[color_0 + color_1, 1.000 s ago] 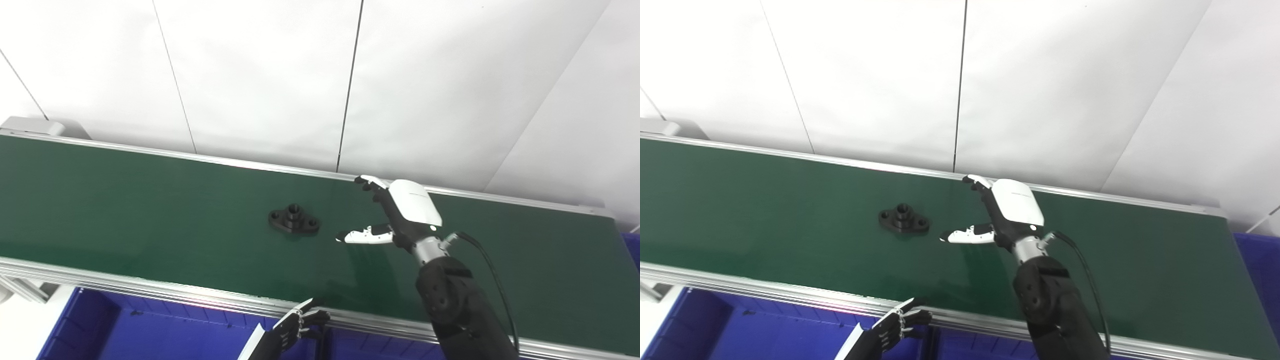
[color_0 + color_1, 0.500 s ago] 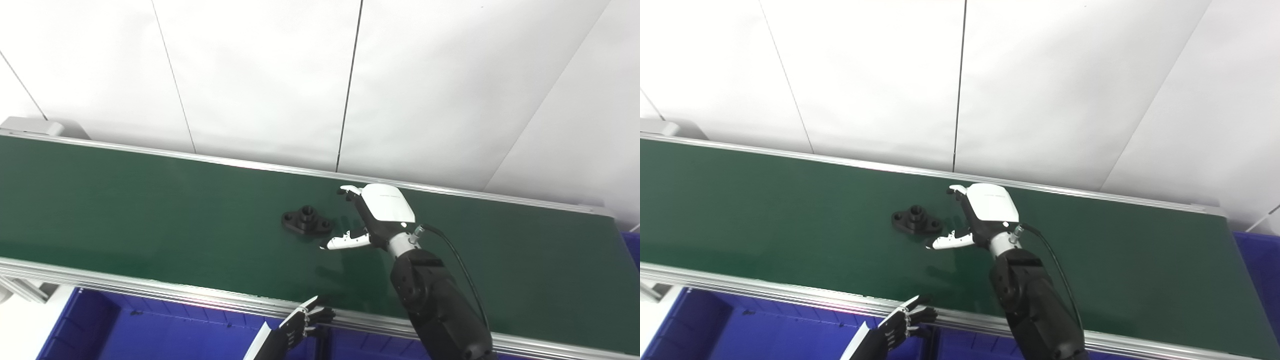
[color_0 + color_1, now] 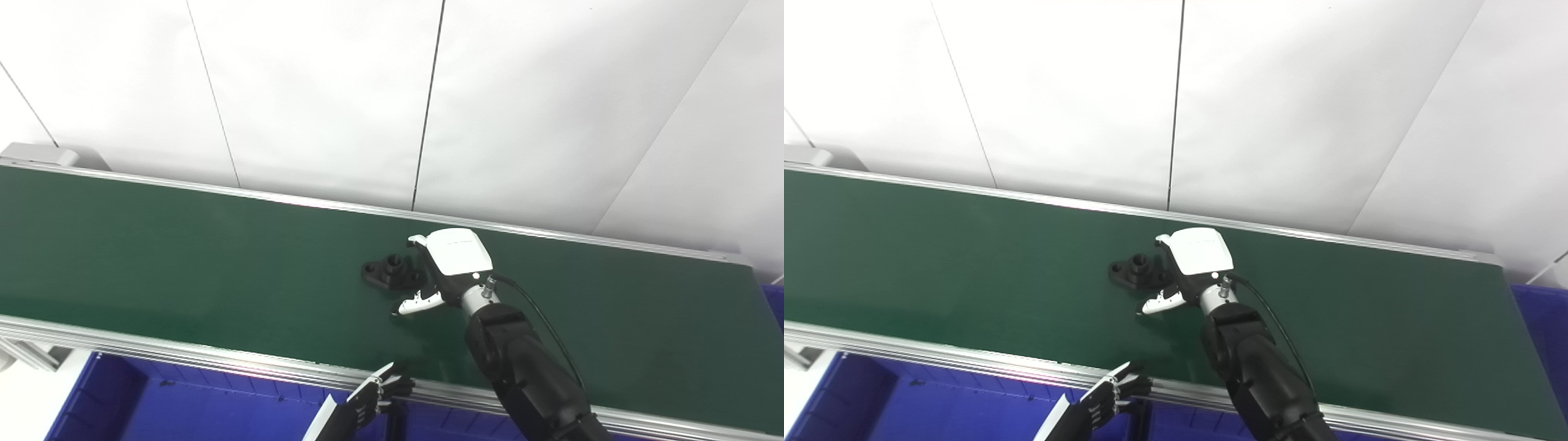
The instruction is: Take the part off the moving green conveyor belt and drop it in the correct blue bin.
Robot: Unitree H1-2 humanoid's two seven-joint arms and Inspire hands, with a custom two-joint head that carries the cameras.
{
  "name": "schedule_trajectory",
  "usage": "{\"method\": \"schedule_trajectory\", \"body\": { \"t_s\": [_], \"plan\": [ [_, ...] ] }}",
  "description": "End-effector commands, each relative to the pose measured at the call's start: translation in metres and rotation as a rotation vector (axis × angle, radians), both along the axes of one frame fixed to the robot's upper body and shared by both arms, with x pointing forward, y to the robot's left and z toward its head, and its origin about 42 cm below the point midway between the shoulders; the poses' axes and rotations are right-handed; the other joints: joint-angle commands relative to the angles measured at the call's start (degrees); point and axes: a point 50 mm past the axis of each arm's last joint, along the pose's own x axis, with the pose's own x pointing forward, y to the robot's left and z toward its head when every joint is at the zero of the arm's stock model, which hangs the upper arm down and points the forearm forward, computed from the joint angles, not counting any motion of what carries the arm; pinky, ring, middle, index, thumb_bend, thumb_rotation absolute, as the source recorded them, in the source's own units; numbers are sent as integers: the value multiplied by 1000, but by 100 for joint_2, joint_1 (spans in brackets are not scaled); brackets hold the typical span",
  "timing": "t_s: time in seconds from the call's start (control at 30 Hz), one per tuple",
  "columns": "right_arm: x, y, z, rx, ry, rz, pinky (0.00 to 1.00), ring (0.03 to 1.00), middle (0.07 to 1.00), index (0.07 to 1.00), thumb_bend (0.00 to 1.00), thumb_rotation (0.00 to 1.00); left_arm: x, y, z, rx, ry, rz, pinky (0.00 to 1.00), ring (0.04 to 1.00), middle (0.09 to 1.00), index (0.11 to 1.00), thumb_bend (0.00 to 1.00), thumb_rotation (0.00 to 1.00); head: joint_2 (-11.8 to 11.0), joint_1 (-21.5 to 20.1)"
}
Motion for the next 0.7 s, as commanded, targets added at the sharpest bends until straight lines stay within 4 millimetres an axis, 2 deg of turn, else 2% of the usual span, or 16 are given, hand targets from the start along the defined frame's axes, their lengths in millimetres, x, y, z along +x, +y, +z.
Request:
{"method": "schedule_trajectory", "body": {
  "t_s": [0.0, 0.1, 0.27, 0.33, 0.43, 0.47, 0.5, 0.53, 0.67],
  "plan": [
    [5, 8, 5, 5, -9, 28, 512, 671, 773, 806, 840, 562, 0, -6, 10, -21, -56, -7, 711, 821, 833, 892, 818, 686, 1, 36],
    [5, 10, 1, 3, -8, 37, 498, 658, 766, 796, 833, 552, -1, -7, 12, -29, -55, -5, 714, 819, 830, 890, 809, 676, 12, 66],
    [5, 6, -11, -6, 5, 39, 465, 603, 739, 763, 779, 467, -3, -10, 13, -37, -50, 4, 718, 816, 827, 880, 814, 666, 41, 122],
    [5, 3, -18, 15, 12, 42, 389, 515, 676, 735, 715, 415, -4, -10, 14, -40, -49, 4, 723, 820, 829, 885, 809, 668, 67, 141],
    [2, 0, -27, 70, 11, 54, 264, 357, 513, 667, 630, 267, -5, -10, 15, -43, -49, 5, 722, 818, 825, 885, 808, 663, 90, 152],
    [1, 0, -29, 81, 11, 56, 240, 324, 471, 566, 557, 196, -5, -10, 16, -42, -49, 5, 722, 818, 824, 885, 809, 662, 95, 155],
    [-1, 0, -32, 92, 13, 59, 223, 301, 441, 524, 527, 165, -5, -10, 16, -41, -54, 5, 720, 817, 824, 884, 807, 662, 105, 161],
    [-2, 0, -33, 98, 14, 62, 199, 269, 394, 503, 512, 146, -5, -10, 16, -40, -58, 5, 716, 814, 825, 881, 803, 663, 105, 161],
    [-9, 2, -41, 126, 8, 77, 171, 234, 348, 492, 510, 132, -5, -11, 16, -31, -59, 10, 709, 812, 820, 875, 812, 668, 132, 156]
  ]
}}
